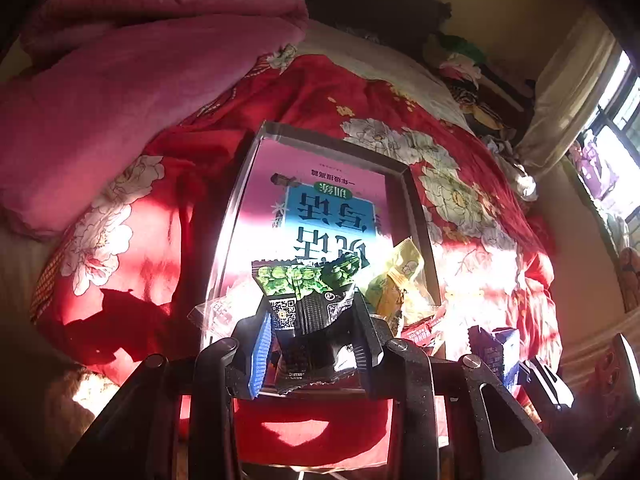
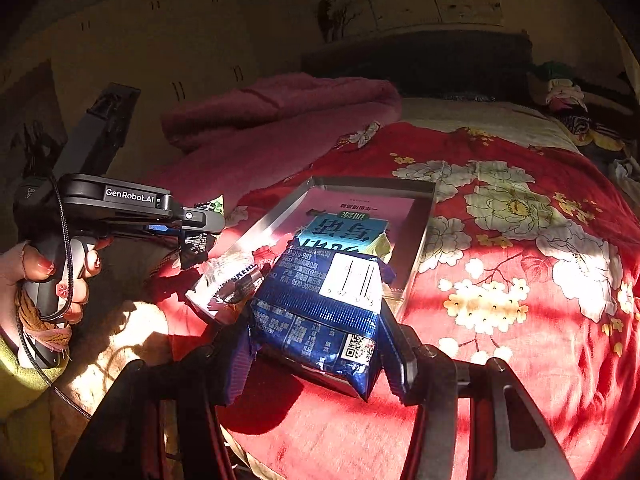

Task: Organize snacks
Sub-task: 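Carry the green-black bag and blue wafer pack over the tray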

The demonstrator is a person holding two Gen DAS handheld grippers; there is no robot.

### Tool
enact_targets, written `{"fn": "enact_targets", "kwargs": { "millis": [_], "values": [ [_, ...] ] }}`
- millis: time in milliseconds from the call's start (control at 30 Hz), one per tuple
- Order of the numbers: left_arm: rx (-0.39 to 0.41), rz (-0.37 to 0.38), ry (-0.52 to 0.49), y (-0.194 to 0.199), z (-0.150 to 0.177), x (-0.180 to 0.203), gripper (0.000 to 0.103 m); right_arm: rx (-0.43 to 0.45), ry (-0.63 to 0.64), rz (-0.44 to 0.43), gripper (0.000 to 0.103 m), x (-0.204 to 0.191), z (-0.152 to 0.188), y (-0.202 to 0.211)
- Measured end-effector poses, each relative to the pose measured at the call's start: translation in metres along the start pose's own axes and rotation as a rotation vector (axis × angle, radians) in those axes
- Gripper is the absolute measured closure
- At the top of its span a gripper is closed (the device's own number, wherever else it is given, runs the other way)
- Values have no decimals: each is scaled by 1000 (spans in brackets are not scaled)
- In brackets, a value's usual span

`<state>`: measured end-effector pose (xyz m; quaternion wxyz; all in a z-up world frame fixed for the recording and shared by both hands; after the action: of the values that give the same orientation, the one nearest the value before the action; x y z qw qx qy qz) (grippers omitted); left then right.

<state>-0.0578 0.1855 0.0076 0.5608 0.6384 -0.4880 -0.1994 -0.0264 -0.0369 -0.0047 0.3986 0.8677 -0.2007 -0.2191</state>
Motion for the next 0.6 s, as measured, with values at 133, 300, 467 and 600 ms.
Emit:
{"fn": "enact_targets", "kwargs": {
  "millis": [133,300,467,600],
  "values": [
    [-23,4,-28,-11,3,9,67,-18,30,2,48,-11,-1,-7],
    [-46,7,-44,-21,5,12,67,-43,47,22,48,-16,-5,-19],
    [-55,12,-44,-27,5,10,67,-67,32,38,48,-11,-8,-30],
    [-63,19,-46,-32,3,9,67,-74,33,48,48,-12,-10,-36]
  ]
}}
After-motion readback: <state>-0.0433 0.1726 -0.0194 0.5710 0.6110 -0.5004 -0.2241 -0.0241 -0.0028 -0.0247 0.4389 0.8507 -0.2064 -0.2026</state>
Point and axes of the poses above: each gripper's, at about its wrist camera, not at the fingertips, and y roughly against the way its jaws point, x to its right, z to its underside, the point moved 1 cm from there along -y, roughly the way its jaws point, and after that the axes turned 15 degrees about -x, right-handed, at the moved point
